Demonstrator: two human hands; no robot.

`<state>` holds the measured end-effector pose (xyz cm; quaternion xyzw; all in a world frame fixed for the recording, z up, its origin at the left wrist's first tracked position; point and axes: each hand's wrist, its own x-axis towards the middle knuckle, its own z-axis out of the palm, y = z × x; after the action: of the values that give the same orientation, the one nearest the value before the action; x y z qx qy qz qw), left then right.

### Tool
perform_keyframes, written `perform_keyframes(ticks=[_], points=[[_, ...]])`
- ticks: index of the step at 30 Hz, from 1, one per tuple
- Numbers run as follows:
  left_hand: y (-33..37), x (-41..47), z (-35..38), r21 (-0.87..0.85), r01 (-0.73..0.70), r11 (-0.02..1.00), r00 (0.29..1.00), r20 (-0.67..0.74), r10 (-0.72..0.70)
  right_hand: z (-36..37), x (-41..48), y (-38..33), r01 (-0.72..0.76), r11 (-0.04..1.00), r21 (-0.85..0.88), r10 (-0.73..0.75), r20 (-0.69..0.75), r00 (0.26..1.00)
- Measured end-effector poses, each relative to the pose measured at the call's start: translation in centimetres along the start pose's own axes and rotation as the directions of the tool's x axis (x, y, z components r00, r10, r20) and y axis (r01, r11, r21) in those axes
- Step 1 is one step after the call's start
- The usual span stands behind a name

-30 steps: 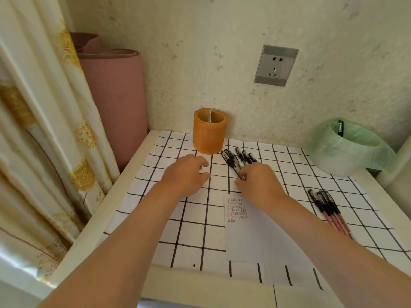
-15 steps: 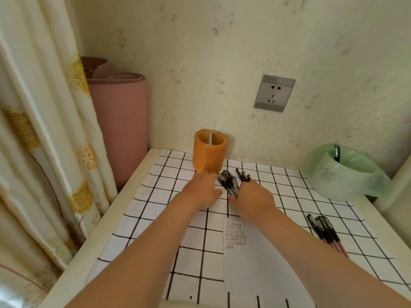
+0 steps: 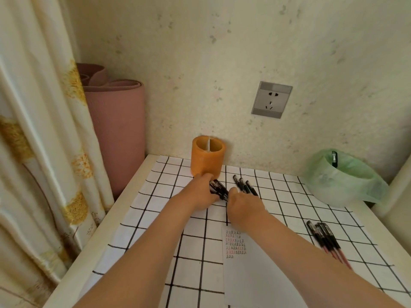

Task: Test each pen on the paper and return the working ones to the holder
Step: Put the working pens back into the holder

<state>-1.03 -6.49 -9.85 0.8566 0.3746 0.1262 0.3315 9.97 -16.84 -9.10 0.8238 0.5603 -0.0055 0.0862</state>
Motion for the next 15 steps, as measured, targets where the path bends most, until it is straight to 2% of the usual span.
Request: perform_keyframes(ticks=[2,4,6,8,10,13,15], points=[[-0.1,-0.1,-1.3,-0.032,0.026,0.999,0.999,0.044,-0.025,-0.5,-0.3,0.2,0.057,0.993,0.108,-0.061,0.038,0.997],[0.1,-0.3,-2.9,-0.185,0.054,0.981,0.994,0.101,-0.036,-1.0,-0.4,0.4,0.105,0.949,0.296,-0.132,0.073,0.989],[0.8,-0.7,-4.3,-0.36,0.019,0.933,0.999,0.049,-0.002,-1.8,-0.4,0.5,0.126,0.864,0.487,-0.181,0.068,0.981],[1.6,-0.8,-5.5,-0.438,-0.057,0.897,0.998,-0.059,0.035,-2.7,-0.1,0.3,0.152,0.785,0.601,-0.211,0.028,0.977],[2.0,-0.6,-6.3,-0.416,-0.123,0.901,0.99,-0.117,0.081,-3.7,0.4,-0.1,0.178,0.761,0.624,-0.237,0.013,0.971],[2.5,-0.1,-7.6,-0.334,-0.184,0.924,0.978,-0.151,0.14,-5.9,1.3,-0.5,0.225,0.816,0.533,-0.251,-0.024,0.968],[2.9,0.3,-8.6,-0.295,-0.224,0.929,0.969,-0.169,0.18,-7.8,1.7,-1.0,0.292,0.798,0.527,-0.295,-0.082,0.952]])
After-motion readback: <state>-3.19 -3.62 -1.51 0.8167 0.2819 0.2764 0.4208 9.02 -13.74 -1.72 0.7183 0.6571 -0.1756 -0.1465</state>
